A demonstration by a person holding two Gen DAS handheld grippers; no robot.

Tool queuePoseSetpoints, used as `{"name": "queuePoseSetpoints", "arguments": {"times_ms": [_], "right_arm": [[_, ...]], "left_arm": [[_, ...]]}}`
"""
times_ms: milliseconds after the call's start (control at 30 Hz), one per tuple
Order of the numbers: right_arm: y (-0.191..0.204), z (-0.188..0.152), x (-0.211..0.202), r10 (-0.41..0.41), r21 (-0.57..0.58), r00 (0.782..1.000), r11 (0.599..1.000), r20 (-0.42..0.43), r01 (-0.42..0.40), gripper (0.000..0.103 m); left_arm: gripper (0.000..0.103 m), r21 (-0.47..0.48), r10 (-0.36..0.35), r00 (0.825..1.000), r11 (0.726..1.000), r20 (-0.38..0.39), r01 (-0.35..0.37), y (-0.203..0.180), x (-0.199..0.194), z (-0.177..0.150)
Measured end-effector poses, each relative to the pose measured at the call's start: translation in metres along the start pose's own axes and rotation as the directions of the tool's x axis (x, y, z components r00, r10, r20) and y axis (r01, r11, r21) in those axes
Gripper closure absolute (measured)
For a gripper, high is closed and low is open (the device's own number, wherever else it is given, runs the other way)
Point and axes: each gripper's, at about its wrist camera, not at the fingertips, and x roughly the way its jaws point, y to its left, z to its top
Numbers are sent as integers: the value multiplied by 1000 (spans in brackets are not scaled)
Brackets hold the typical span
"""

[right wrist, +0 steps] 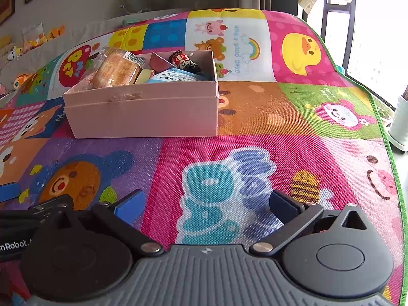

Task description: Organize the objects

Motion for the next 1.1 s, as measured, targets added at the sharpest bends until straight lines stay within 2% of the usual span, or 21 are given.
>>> {"name": "queuePoseSetpoints", "arguments": {"times_ms": [1100], "right_arm": [[1,-5,-6,7,-21,1000,1000,-3,-7,0]], "left_arm": [[2,2,8,1000,1000,0,-8,-1,1,0]]}}
